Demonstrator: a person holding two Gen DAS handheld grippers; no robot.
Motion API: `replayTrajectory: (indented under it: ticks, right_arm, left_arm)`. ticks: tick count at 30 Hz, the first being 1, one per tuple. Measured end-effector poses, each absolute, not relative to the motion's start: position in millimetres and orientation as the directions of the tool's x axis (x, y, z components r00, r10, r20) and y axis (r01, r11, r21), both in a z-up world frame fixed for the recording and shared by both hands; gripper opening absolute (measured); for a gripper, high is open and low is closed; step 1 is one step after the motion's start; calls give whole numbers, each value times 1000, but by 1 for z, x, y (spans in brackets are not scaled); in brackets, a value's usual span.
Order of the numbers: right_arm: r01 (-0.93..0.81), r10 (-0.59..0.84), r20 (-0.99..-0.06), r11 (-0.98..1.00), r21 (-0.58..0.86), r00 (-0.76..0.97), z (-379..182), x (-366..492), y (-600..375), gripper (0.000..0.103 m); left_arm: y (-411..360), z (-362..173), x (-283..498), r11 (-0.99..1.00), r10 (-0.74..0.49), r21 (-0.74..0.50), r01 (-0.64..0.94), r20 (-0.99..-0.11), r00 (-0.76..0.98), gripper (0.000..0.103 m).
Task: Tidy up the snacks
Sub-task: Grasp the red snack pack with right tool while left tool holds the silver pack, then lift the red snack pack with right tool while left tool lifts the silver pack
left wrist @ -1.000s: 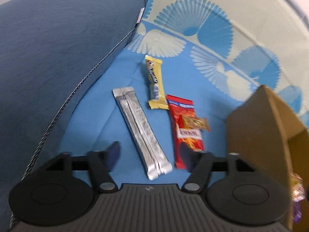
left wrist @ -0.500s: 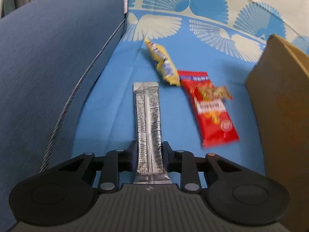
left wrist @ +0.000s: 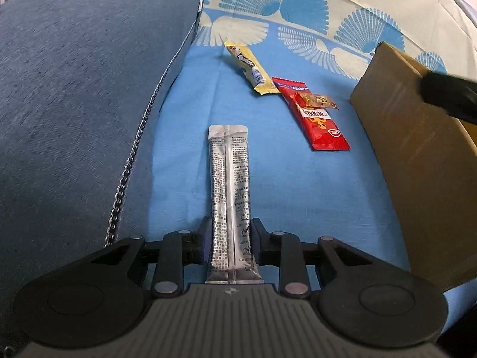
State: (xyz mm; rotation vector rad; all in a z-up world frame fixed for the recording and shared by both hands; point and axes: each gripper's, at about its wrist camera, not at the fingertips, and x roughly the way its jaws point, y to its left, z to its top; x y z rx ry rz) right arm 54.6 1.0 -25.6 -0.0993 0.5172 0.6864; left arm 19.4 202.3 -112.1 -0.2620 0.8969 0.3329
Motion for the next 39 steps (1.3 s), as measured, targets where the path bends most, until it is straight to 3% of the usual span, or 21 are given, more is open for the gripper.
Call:
replayTrajectory:
  ticks: [7,15,17,20,23,27,33,34,35,39]
  right_arm:
    - [-574,491,-636,814,92,595,-45,112,67,78]
    - [-466,273,-804,885,-5,528,-107,180,120,81]
    - [-441,246,-835,897,4,493,-118,186,119,77]
    - [-433,288,-837,899,69,465,-123,183,112,60]
    - [-477,327,-833,875,87,447,-120,172,106,56]
    - [-502,400,-816,850,160,417,-103,156,88,35]
    - [-505,533,-799,789,350,278,-81,128,60,29]
    - [-512,540,-799,781,358,265,-79,122,57,6]
    - [-522,546,-798,773,362,255,-76,114,53,1]
    - [-551,549,-798,758,348,251,-71,84,36,1]
  left_arm:
    - [213,-113,9,906,128,-152,-394,-791,598,31]
    - [221,-112,8,898,97,-196,-395,-786,611,31]
    - [221,-112,8,897,97,-197,-395,-785,612,31]
    - [220,-111,8,896,97,-200,-396,-784,614,31]
    - [221,-111,5,896,92,-204,-395,-783,616,31]
    - [223,-111,3,896,83,-214,-389,-780,620,31]
    - [222,-109,1,896,76,-220,-385,-779,622,31]
    - [222,-108,0,897,75,-220,-384,-779,622,31]
    - [222,-108,0,898,74,-220,-382,-779,623,31]
    - [220,-105,-3,902,62,-223,-369,-780,622,31]
